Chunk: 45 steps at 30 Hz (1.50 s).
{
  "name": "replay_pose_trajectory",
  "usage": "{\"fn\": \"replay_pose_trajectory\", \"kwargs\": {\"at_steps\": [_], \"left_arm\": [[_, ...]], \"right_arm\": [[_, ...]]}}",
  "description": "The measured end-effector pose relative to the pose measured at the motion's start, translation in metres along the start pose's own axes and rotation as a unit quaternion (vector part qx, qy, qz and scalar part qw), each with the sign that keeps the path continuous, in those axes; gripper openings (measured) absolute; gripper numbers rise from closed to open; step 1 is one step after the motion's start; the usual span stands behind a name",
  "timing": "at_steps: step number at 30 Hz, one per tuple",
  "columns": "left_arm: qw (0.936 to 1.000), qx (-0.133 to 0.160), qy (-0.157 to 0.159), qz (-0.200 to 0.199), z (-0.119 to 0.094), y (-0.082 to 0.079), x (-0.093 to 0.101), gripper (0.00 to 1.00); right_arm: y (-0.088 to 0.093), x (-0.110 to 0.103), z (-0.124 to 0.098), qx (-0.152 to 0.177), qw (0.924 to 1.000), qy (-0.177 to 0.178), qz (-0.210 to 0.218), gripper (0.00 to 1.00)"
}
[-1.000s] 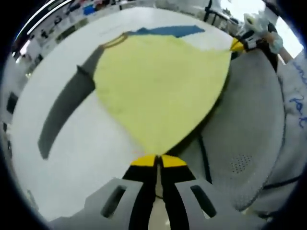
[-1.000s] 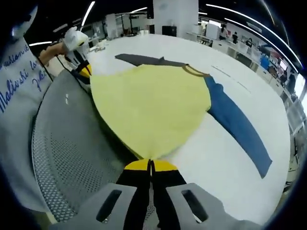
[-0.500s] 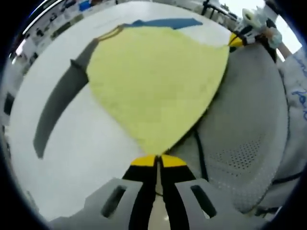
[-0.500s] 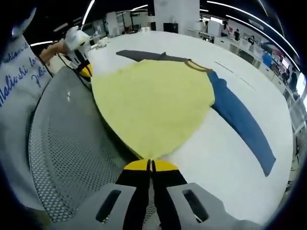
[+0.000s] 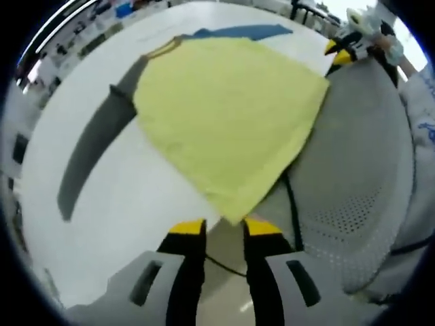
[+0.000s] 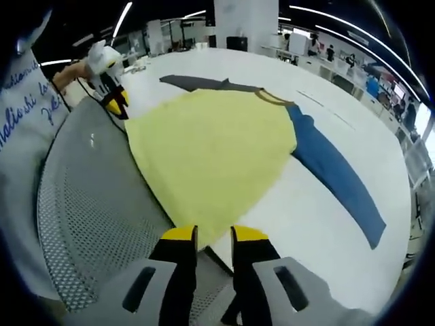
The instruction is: Fold the garment on the visible template until the final outline fits inside the template.
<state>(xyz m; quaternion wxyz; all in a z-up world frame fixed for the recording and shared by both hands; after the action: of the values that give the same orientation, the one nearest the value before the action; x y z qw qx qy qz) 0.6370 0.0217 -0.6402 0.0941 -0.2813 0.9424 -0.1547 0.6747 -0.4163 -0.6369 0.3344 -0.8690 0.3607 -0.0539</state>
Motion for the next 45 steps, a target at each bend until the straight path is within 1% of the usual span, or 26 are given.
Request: {"fn": "replay_pose_trajectory", "kwargs": {"at_steps": [3,5,9,14,18,21,23,24,26,29,31,36,37,39,40,42,45], "left_arm": [[1.0000,0.000,-0.010,0.000,-0.002,0.001,-0.001,0.22],[0.9998,0.004,-0.021,-0.003,-0.005,0.002,-0.002,0.23],[0.9994,0.004,-0.032,-0.008,-0.015,0.005,-0.003,0.25],[0.9987,0.004,-0.050,-0.009,-0.028,0.012,-0.006,0.28],[0.9984,0.004,-0.055,-0.010,-0.032,0.017,-0.006,0.30],[0.9987,0.009,-0.049,-0.014,-0.029,0.019,-0.006,0.31],[0.9989,0.009,-0.044,-0.015,-0.029,0.019,-0.005,0.31],[0.9988,0.020,-0.040,-0.019,-0.030,0.018,-0.004,0.31],[0.9988,0.030,-0.036,-0.016,-0.033,0.016,-0.003,0.31],[0.9980,0.046,-0.039,-0.019,-0.035,0.013,-0.003,0.35],[0.9979,0.047,-0.038,-0.021,-0.035,0.013,-0.002,0.36],[0.9974,0.055,-0.042,-0.023,-0.038,0.012,-0.003,0.40],[0.9970,0.060,-0.044,-0.020,-0.040,0.011,-0.003,0.40],[0.9953,0.086,-0.029,-0.035,-0.041,0.008,-0.001,0.41],[0.9942,0.097,-0.028,-0.037,-0.042,0.007,-0.001,0.43],[0.9930,0.110,-0.026,-0.034,-0.043,0.005,-0.001,0.44],[0.9916,0.121,-0.017,-0.041,-0.043,0.003,0.000,0.46]], "right_arm": [[-0.002,0.000,0.000,0.004,1.0000,0.002,-0.001,0.23],[-0.004,0.000,0.000,0.012,0.9999,0.005,-0.001,0.24],[-0.008,0.001,0.000,0.027,0.9996,0.011,0.000,0.31],[-0.010,0.001,0.000,0.035,0.9992,0.020,0.000,0.38],[-0.012,-0.001,0.001,0.043,0.9988,0.021,0.000,0.44],[-0.013,-0.001,0.002,0.046,0.9987,0.022,-0.002,0.47],[-0.014,-0.002,0.003,0.046,0.9988,0.018,-0.004,0.47],[-0.016,-0.003,0.002,0.048,0.9987,0.016,-0.005,0.47],[-0.017,-0.004,0.001,0.053,0.9985,0.015,-0.007,0.48],[-0.019,-0.006,0.000,0.066,0.9977,0.015,-0.008,0.54],[-0.019,-0.006,0.001,0.068,0.9975,0.015,-0.007,0.58],[-0.019,-0.007,0.001,0.069,0.9975,0.015,-0.003,0.63],[-0.019,-0.007,0.001,0.070,0.9975,0.015,-0.002,0.64],[-0.020,-0.007,0.001,0.073,0.9972,0.017,-0.001,0.69],[-0.020,-0.007,0.001,0.075,0.9970,0.018,-0.001,0.70],[-0.021,-0.007,0.001,0.075,0.9970,0.020,-0.001,0.72],[-0.022,-0.007,0.002,0.077,0.9968,0.020,0.000,0.74]]}}
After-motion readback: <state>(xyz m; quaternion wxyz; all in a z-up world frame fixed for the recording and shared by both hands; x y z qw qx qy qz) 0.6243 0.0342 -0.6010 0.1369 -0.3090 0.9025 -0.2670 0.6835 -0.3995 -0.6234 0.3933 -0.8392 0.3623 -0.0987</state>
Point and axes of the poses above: the point that each gripper's makers call its tool centre point, and the gripper's own axes: z roughly forward along the fingers, x roughly to its right, y roughly out of its underside, the point moved 10 cm from there along -z, roughly backward along the fingers, and after that the axes turned 13 degrees about z, right-handed, at the moved point
